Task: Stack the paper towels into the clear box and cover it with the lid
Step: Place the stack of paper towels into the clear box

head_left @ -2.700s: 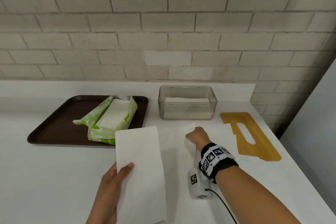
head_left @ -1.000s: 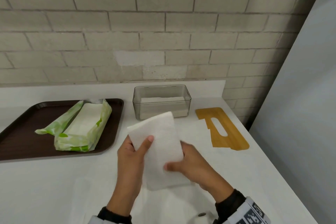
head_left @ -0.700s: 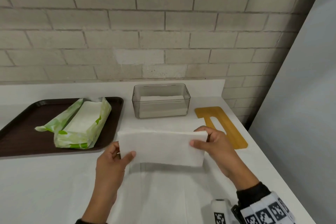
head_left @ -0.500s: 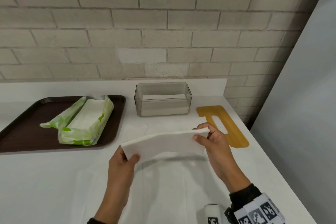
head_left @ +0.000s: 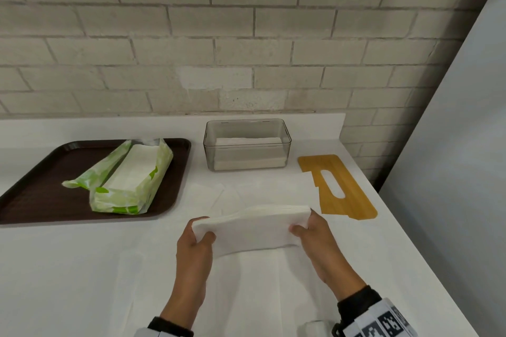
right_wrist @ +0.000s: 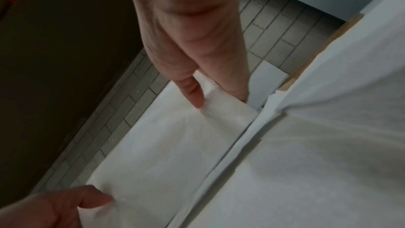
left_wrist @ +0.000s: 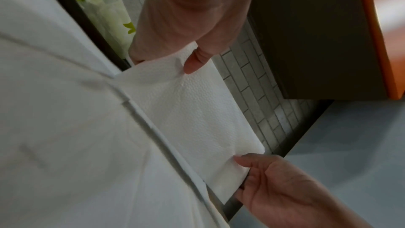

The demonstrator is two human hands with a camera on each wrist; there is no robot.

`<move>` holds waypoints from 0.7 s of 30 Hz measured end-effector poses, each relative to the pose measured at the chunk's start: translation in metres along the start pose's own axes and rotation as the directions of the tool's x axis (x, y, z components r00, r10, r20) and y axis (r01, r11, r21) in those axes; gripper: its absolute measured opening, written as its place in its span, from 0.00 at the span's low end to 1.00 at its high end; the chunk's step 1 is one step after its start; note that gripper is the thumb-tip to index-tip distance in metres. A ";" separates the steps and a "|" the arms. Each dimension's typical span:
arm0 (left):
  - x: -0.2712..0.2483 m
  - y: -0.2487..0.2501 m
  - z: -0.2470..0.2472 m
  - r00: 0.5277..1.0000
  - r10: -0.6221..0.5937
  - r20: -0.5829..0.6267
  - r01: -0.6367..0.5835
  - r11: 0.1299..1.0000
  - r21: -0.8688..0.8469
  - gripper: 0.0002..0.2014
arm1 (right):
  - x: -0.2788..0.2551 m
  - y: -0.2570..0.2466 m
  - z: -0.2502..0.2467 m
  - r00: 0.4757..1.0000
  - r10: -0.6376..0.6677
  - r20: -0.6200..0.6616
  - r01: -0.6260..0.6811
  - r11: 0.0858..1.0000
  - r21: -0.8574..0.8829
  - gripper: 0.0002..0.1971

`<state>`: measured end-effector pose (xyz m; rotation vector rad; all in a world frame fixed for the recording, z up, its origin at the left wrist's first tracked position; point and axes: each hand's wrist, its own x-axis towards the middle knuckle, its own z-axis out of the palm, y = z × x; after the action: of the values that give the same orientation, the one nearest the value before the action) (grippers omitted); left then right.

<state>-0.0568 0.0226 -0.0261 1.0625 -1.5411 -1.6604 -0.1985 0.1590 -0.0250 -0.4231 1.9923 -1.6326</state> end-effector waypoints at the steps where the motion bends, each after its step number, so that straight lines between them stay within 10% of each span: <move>1: 0.000 0.003 -0.001 1.000 0.024 -0.006 -0.024 1.000 -0.014 0.15 | 0.000 -0.002 -0.001 0.999 -0.031 -0.013 0.032 0.999 0.011 0.16; 15: 0.014 -0.001 -0.024 1.000 -0.018 0.001 0.018 1.000 0.011 0.13 | 0.013 -0.003 -0.018 0.996 0.018 0.092 -0.011 0.997 -0.072 0.12; 21: 0.010 0.022 -0.027 0.934 0.016 0.358 -0.140 0.937 0.321 0.15 | 0.021 -0.065 -0.024 0.959 -0.250 0.137 0.237 0.966 0.104 0.09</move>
<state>-0.0399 -0.0016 -0.0060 0.8853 -2.1400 -1.6244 -0.2349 0.1528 0.0369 -0.7609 1.8085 -1.7697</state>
